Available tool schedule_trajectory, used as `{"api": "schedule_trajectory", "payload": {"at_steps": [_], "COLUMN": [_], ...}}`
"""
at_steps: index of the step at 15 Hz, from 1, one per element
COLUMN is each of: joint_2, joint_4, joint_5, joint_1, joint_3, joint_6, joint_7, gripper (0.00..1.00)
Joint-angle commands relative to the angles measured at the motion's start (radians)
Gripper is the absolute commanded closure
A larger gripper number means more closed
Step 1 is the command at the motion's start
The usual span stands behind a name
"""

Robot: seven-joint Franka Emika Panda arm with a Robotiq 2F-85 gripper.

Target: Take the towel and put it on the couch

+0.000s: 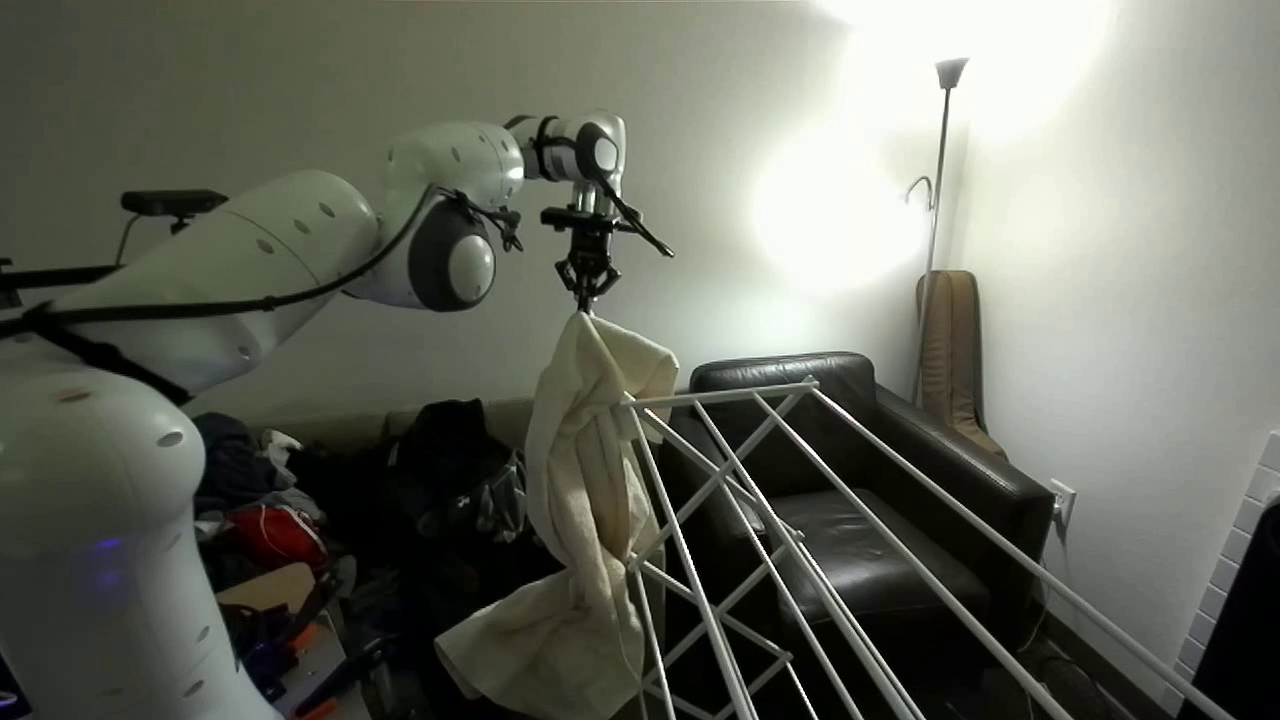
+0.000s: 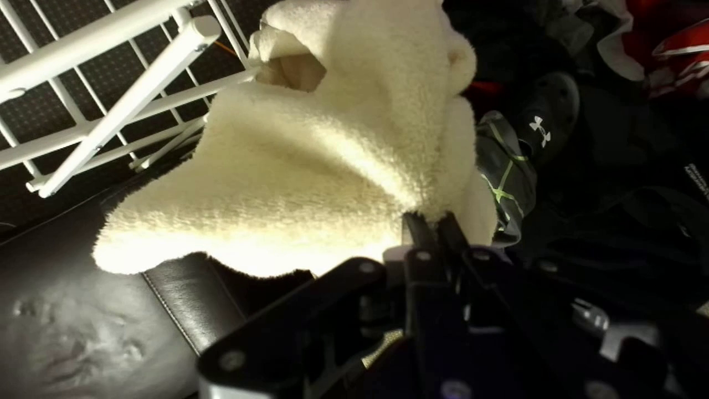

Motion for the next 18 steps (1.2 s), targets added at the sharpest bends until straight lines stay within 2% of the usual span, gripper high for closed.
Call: {"api": "schedule_trajectory", "payload": {"at_steps": [1,8,9,10,18], "joint_2": [0.042,0.045,0.030,0.014,0.074], "joint_4": [0.075,0.071,0.035,-0.011,-0.002], "joint_5": [-0.012,-0.012,-0.010,-0.003,0.002], "joint_1": [-0.005,-0.004,-0.005,-0.007,0.019], "joint_3": [0.013,0.013,0.017,0.028,0.106], "joint_6": [-0.033,-0.036,-0.017,0.015,0.004], "joint_7": [0.000,-0.002,-0.019,-0.053,-0.389], "gripper": [0.94,0.96,0.96,0.96,0.96]}}
